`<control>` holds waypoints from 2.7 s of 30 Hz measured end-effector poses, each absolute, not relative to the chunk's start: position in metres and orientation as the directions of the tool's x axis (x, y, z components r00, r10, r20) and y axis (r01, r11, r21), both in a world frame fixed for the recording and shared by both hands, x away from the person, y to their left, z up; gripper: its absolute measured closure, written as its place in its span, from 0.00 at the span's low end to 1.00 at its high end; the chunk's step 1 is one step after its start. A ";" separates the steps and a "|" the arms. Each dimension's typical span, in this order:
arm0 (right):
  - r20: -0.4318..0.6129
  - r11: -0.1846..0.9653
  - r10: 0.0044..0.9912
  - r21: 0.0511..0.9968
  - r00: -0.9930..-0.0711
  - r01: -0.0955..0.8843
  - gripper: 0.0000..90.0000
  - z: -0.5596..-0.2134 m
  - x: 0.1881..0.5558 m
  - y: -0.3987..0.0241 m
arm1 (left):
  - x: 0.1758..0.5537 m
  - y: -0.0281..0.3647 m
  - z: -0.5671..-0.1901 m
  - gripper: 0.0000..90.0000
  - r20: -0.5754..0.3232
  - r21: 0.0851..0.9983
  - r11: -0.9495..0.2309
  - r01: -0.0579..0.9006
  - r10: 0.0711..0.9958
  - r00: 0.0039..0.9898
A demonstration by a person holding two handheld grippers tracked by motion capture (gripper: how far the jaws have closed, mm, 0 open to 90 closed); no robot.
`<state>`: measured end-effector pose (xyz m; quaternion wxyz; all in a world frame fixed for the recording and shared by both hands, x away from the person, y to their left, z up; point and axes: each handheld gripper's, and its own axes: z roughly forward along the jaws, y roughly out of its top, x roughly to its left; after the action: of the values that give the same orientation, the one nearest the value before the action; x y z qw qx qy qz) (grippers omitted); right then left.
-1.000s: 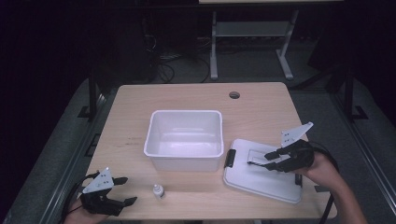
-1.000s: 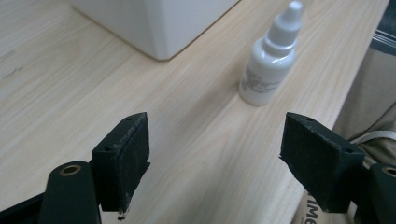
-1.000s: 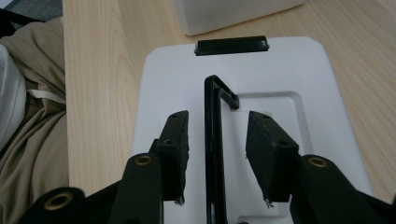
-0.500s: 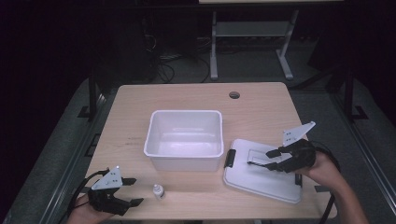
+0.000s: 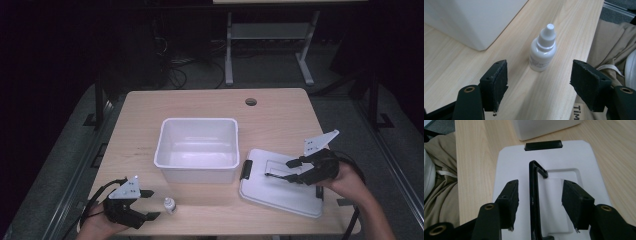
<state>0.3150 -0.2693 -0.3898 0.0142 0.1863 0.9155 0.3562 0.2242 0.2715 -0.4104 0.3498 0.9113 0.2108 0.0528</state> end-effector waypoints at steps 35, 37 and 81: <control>0.106 0.672 0.357 0.661 -0.928 0.334 0.52 -0.391 0.312 -0.277 | 0.239 0.238 -0.424 0.47 -0.053 0.617 -0.720 0.317 0.365 0.930; 0.107 0.673 0.356 0.660 -0.928 0.334 0.52 -0.391 0.313 -0.277 | 0.239 0.237 -0.425 0.48 -0.055 0.614 -0.723 0.316 0.360 0.931; 0.121 0.653 0.365 0.674 -0.923 0.346 0.52 -0.395 0.311 -0.284 | 0.241 0.228 -0.417 0.66 -0.028 0.587 -0.759 0.284 0.331 0.943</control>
<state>0.3109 -0.2840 -0.3946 0.0126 0.1955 0.9090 0.3680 0.2409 0.2279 -0.4175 0.3062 0.9369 0.1641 0.0389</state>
